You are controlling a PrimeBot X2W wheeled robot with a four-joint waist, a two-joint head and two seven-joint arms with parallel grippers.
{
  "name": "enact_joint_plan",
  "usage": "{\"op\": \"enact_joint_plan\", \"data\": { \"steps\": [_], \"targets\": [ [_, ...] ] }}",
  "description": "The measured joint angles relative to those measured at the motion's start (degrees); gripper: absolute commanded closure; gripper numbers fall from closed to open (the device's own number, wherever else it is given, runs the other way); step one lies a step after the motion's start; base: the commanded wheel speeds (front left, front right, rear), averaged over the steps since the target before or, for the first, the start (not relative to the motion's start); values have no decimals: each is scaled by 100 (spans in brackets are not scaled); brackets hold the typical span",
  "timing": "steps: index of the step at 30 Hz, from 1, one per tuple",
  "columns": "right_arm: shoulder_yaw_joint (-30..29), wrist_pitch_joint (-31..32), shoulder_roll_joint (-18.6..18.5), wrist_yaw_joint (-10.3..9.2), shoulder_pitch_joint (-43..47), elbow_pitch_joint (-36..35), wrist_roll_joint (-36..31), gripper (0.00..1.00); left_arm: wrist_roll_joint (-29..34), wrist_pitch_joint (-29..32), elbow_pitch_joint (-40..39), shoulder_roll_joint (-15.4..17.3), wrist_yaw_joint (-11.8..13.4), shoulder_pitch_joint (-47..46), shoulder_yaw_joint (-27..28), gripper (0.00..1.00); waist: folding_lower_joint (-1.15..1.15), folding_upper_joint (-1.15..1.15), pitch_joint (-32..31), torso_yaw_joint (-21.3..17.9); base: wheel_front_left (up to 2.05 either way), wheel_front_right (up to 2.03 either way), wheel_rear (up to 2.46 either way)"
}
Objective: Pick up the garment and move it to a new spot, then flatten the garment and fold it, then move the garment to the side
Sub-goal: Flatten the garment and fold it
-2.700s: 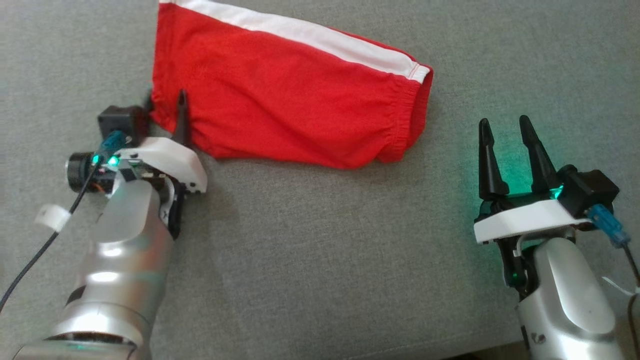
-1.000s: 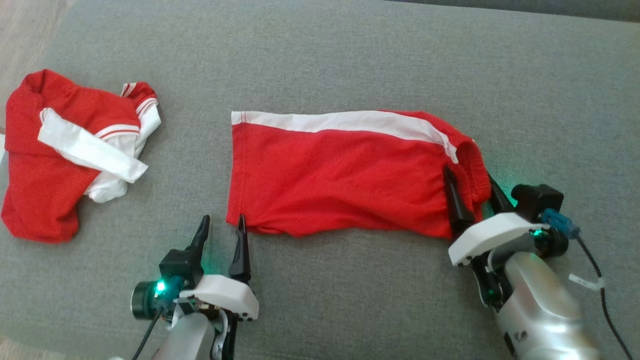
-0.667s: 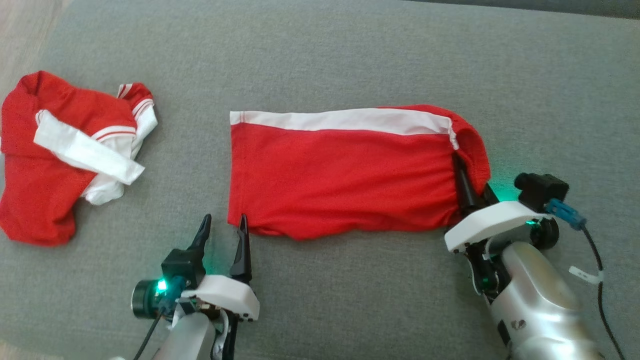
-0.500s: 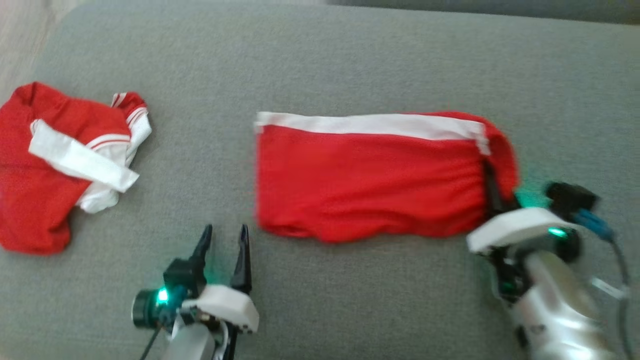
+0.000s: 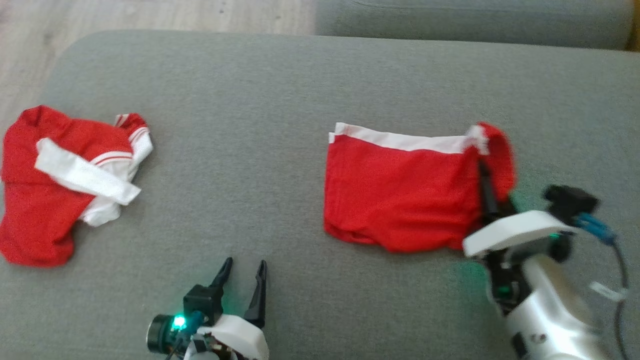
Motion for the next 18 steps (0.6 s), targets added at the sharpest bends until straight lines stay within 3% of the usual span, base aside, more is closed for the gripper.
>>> {"op": "enact_joint_plan", "data": {
  "steps": [4, 9, 10, 11, 12, 18],
  "targets": [
    [705, 271, 191, 0, -4, -286, 470, 100, -8, 0, 86, 1, -42, 18, -159, 0, 0, 0, -51, 217, 0, 0, 0],
    [1047, 272, 288, 0, -126, -69, 564, 100, -127, 0, 96, 7, -41, 21, -275, 0, 0, 0, -71, 632, 0, 0, 0],
    [1078, 259, 309, 0, -186, 66, 534, 81, -127, 0, 98, 8, -41, 23, -291, 0, 0, 0, -71, 728, 0, 0, 0],
    [1088, 219, 326, 0, -245, 203, 503, 44, -127, 0, 100, 9, -37, 27, -297, 0, 0, 0, -70, 825, 0, 0, 0],
    [1132, 182, 334, 0, -307, 320, 443, 0, -127, 0, 99, 8, -36, 40, -296, 0, 0, 0, -68, 915, 0, 0, 0],
    [1352, 10, 352, 0, -587, 608, 379, 0, -160, 0, -85, 19, 21, 258, -151, 0, 0, 0, -54, 1293, 0, 0, 0]
  ]
}}
